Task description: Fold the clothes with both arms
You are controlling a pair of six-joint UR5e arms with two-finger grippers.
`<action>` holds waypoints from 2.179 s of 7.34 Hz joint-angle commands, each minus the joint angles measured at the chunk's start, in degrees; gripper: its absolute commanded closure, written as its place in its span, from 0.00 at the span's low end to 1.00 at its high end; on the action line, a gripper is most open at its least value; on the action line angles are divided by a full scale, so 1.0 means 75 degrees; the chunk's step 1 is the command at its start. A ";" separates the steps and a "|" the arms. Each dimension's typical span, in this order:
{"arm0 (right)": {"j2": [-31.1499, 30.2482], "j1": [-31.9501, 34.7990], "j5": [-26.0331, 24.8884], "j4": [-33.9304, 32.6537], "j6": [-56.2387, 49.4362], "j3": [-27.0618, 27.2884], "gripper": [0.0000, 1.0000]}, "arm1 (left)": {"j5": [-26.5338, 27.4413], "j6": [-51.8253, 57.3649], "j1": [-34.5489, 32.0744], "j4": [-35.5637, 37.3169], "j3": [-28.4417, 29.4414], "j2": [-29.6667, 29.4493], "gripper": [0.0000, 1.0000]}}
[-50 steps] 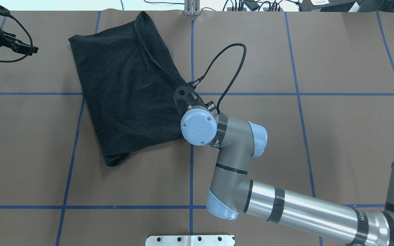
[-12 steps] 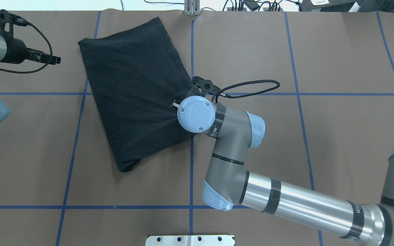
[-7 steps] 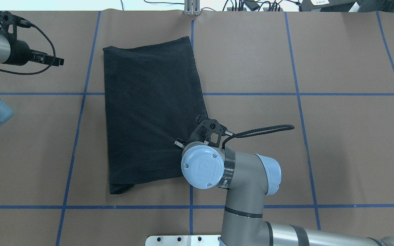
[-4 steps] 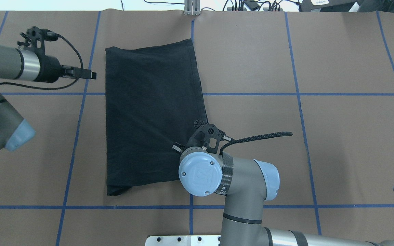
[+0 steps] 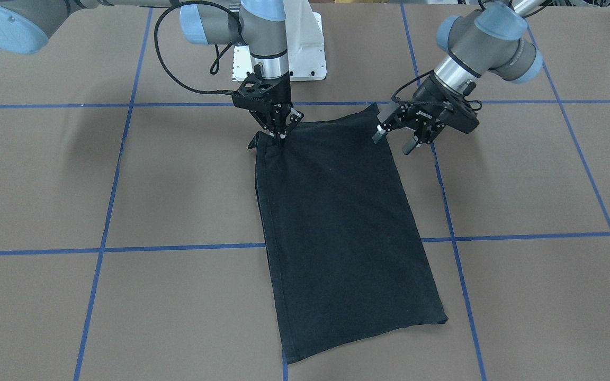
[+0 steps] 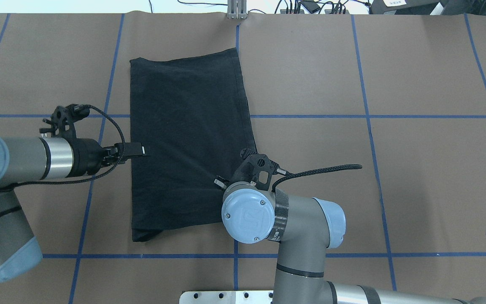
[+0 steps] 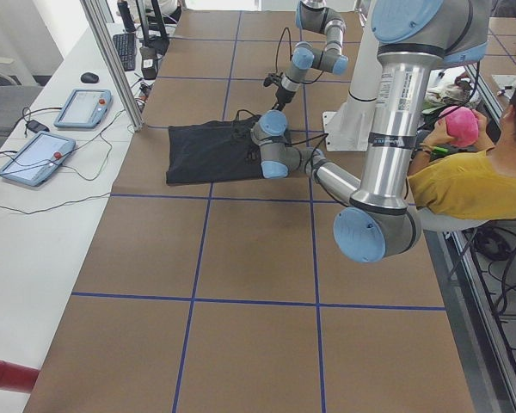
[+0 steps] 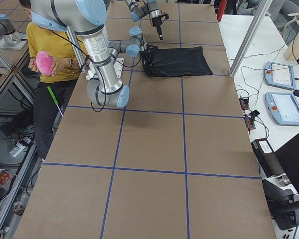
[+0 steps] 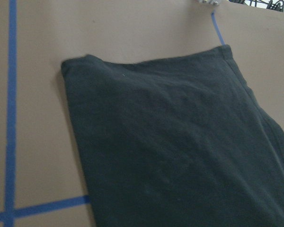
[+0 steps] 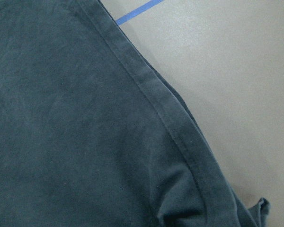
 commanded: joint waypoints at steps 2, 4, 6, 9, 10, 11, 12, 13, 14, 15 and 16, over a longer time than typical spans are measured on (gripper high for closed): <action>-0.0008 -0.0001 -0.0023 0.0000 0.0001 0.0000 1.00 | 0.0945 -0.1021 0.1237 -0.0006 -0.0444 0.0970 0.00; -0.0008 0.0023 -0.0023 0.0000 -0.0010 0.0000 1.00 | 0.1168 -0.1034 0.1754 0.0006 -0.0445 0.1044 0.00; -0.0008 0.0023 -0.0035 0.0000 -0.0010 0.0000 1.00 | 0.1366 -0.1023 0.2118 0.0017 -0.0433 0.1056 0.01; -0.0008 0.0046 -0.0035 0.0000 -0.0010 0.0000 1.00 | 0.1391 -0.1011 0.2248 0.0017 -0.0422 0.1126 0.36; -0.0008 0.0046 -0.0035 0.0000 -0.0022 0.0000 1.00 | 0.1380 -0.0964 0.2260 0.0029 -0.0422 0.1138 0.36; -0.0008 0.0058 -0.0024 0.0000 -0.0022 -0.0011 1.00 | 0.1391 -0.0964 0.2353 0.0029 -0.0422 0.1138 0.36; -0.0008 0.0069 -0.0023 0.0000 -0.0022 -0.0012 1.00 | 0.1391 -0.0964 0.2400 0.0029 -0.0433 0.1138 0.36; -0.0008 0.0070 -0.0023 0.0000 -0.0022 0.0000 1.00 | 0.1391 -0.0964 0.2436 0.0029 -0.0433 0.1138 0.36; -0.0008 0.0070 -0.0023 0.0000 -0.0022 0.0000 1.00 | 0.1391 -0.0964 0.2506 0.0018 -0.0422 0.1138 0.36; -0.0008 0.0070 -0.0023 0.0000 -0.0022 0.0000 1.00 | 0.1391 -0.0964 0.2530 0.0017 -0.0433 0.1138 0.48; -0.0019 0.0058 -0.0023 0.0000 -0.0022 0.0000 1.00 | 0.1391 -0.0964 0.2530 0.0017 -0.0445 0.1126 0.63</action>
